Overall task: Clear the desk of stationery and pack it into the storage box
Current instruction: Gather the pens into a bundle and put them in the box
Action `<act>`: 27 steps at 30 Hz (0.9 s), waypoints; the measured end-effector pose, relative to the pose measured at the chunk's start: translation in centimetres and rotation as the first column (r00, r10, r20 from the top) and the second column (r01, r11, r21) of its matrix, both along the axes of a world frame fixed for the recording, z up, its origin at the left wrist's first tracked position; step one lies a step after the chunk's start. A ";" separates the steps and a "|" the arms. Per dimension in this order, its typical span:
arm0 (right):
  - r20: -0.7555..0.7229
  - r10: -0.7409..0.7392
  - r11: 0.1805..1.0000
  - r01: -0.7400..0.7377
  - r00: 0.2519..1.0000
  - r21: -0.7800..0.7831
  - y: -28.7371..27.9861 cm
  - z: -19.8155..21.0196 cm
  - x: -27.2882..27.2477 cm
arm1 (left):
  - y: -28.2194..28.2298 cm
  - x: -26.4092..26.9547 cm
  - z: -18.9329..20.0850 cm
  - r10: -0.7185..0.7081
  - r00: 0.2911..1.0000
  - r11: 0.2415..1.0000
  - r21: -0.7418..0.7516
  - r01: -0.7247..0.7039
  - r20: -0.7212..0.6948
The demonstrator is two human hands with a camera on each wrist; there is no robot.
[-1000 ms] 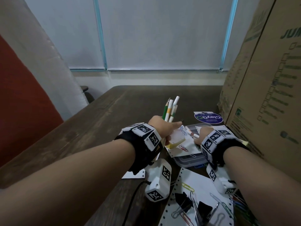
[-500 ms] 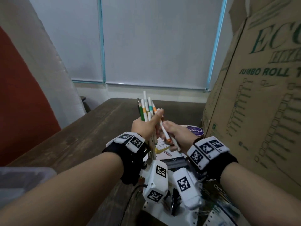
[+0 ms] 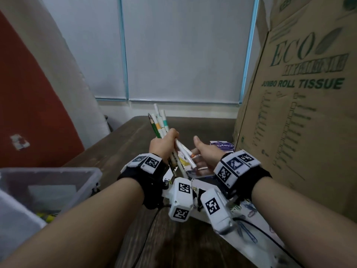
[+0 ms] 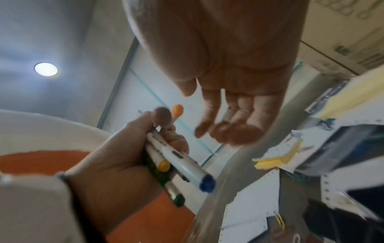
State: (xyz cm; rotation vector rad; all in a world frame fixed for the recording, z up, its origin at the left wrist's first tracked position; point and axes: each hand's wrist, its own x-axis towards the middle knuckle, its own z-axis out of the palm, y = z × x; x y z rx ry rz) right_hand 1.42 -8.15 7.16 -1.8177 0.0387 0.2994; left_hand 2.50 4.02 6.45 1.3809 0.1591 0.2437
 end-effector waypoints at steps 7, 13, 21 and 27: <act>-0.317 0.177 0.958 -0.089 0.932 0.272 0.2 -0.9 -1.4 | -0.2 -0.1 -0.8 0.046 0.999 0.997 -0.066 -0.044 0.018; -0.285 0.002 0.894 0.126 0.959 0.430 0.2 0.1 -0.8 | -0.5 -0.7 -1.2 -0.041 0.991 0.989 -0.137 0.059 0.130; -0.188 0.171 0.979 -0.145 0.967 0.146 -0.2 2.0 0.0 | -0.7 -1.1 -2.2 -0.178 0.982 0.984 0.009 0.177 0.060; 0.157 0.055 0.995 -0.068 0.986 0.079 0.6 2.6 -0.8 | -2.1 -2.8 -2.1 -0.405 0.914 0.891 0.227 0.393 0.008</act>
